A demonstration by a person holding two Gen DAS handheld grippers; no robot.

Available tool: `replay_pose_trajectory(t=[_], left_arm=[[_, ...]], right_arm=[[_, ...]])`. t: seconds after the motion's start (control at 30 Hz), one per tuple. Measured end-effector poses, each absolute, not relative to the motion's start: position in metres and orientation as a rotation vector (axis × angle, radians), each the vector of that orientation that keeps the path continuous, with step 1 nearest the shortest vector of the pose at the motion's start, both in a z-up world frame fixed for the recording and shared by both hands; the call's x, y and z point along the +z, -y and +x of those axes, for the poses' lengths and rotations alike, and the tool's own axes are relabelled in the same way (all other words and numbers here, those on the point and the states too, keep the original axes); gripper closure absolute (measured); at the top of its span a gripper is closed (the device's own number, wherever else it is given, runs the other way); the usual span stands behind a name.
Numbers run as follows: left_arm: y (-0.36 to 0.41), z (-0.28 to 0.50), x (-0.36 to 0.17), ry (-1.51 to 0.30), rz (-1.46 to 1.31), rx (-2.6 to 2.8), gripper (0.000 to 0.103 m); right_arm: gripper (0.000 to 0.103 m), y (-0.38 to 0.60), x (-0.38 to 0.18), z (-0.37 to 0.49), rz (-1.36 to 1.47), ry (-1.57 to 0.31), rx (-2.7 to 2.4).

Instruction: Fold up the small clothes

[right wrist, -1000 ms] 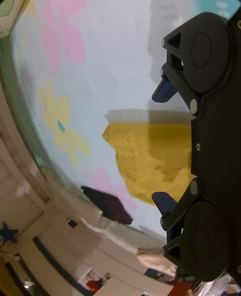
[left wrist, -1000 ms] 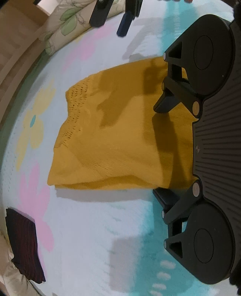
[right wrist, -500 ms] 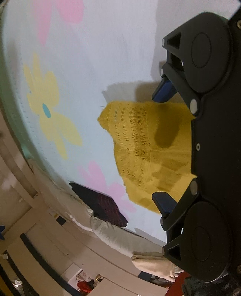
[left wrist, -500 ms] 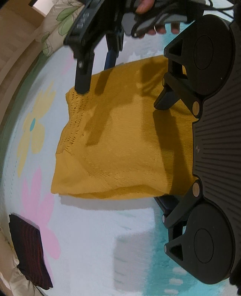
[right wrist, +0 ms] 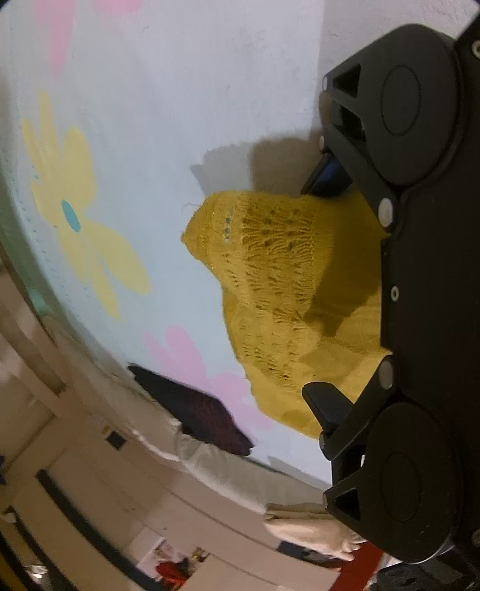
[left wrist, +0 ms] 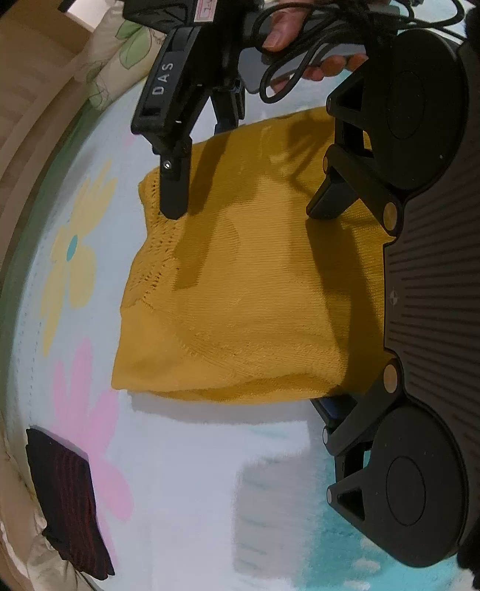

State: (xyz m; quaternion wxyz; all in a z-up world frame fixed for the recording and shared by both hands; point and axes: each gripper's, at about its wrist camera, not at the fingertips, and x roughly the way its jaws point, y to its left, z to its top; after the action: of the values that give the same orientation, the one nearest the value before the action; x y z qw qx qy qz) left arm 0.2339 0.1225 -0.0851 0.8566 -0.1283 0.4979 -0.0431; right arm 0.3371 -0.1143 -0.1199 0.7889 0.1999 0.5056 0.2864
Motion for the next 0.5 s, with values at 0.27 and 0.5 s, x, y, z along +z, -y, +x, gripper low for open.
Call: replay_pose_trajectory(t=[0.27, 0.5], left_arm=[[-0.128, 0.232, -0.079, -0.998, -0.284, -0.106, 0.084], [-0.125, 0.223, -0.067, -0.944, -0.287, -0.121, 0.087]], right_arm=[[0.047, 0.101, -0.11, 0.333, 0.228, -1.093, 0.585], [0.061, 0.112, -0.097, 0.331, 0.267, -1.103, 0.567]])
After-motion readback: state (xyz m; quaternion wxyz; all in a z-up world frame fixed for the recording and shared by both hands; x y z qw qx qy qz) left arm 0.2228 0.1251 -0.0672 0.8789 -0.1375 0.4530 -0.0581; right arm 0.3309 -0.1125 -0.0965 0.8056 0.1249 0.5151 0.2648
